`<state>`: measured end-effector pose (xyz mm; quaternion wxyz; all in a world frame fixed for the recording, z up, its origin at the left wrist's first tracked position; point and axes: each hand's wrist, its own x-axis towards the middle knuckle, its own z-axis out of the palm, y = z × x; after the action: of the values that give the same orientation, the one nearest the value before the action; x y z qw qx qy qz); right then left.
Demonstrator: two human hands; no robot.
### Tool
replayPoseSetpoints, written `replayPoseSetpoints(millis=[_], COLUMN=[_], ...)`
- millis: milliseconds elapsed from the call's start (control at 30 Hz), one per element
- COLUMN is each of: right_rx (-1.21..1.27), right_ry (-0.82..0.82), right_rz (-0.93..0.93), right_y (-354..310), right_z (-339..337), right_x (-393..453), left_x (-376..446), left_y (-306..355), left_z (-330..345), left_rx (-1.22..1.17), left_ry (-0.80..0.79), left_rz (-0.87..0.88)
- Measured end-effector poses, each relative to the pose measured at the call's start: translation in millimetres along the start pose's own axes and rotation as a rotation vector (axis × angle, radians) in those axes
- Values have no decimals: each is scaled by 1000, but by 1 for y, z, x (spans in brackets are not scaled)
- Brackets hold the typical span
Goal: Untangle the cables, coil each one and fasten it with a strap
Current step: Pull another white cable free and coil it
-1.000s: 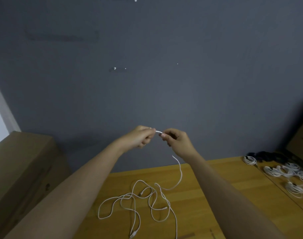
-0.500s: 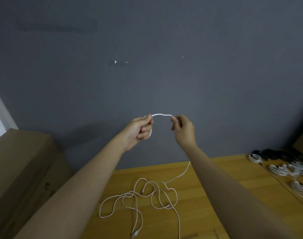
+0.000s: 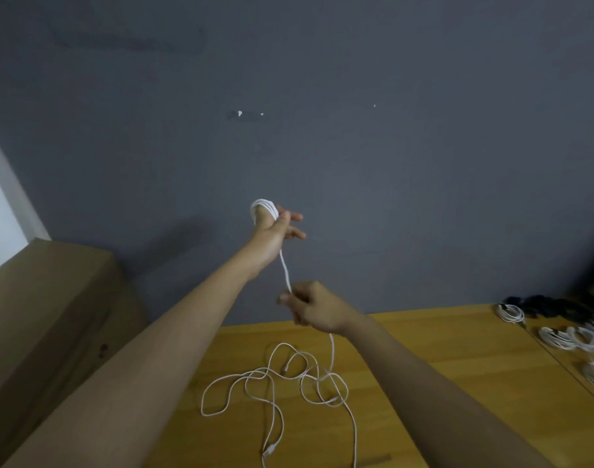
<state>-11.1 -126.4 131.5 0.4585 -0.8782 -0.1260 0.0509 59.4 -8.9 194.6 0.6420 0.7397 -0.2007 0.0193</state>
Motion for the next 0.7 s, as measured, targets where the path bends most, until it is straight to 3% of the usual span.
replayPoseSetpoints(millis=[67,167,233,333,433,600,700], right_rx=[-167,-448,-495,-441,-312,155,286], right_ry=[-52,89,240,495,654,584,590], right_rz=[-14,-129,-241,-342,-245,-101,-22], right_y=[-3,-7,-8,-9,-11,-1,15], right_z=[-6,-20,-30,-47,-63,-77,-61], right_x=[-8,-13,-17,-19,-14,-10,-9], left_x=[3,0,-7,-20,-31,-41,-44], left_y=[-6,-16,-21,-12,0,10,14], left_z=[-8,-14,-13,-5,8,3,-6], left_rx=[138,436,498,433,165,-72,-265], left_ry=[-11,-139,-237,-368,-495,-587,-585], left_rz=[18,-24,-78,-94,-169,-174,-216])
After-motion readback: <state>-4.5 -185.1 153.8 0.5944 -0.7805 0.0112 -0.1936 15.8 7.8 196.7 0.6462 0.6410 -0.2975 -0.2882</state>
